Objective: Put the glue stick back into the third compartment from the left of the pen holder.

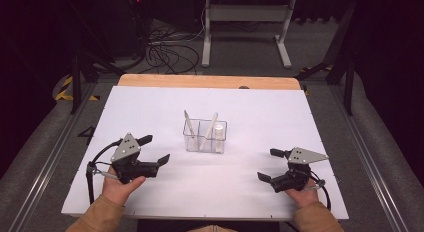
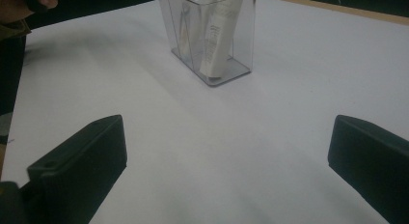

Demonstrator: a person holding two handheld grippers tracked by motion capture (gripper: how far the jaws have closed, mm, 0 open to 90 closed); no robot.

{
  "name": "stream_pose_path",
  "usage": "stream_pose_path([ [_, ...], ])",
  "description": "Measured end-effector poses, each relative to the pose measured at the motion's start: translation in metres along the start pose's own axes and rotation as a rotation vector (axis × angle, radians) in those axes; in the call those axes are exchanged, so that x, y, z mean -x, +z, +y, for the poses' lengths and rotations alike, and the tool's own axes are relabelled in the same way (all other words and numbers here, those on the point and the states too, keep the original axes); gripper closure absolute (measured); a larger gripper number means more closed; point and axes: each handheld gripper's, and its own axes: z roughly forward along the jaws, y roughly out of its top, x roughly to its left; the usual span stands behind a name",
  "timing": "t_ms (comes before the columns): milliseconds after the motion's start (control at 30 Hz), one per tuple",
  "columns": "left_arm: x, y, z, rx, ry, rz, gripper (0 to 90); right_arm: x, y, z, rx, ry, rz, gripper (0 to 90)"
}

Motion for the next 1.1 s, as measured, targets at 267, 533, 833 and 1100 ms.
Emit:
stream_pose_path([
  [267,-0.004,-0.004,-0.023,0.036,-0.038,-0.005,12.7,0.000,0.000,0.000,-0.002,-0.005,0.001,0.3],
  [533,-0.009,-0.008,-0.042,0.040,-0.070,-0.004,12.7,0.000,0.000,0.000,-0.002,-0.007,0.004,0.3],
  [833,-0.004,-0.017,-0.058,0.014,-0.056,0.019,12.6,-0.001,0.000,0.000,-0.003,-0.008,0.006,0.3],
  [1100,-0.002,-0.015,-0.056,0.017,-0.045,0.019,12.6,-0.001,0.001,0.000,-0.002,-0.011,0.009,0.3],
])
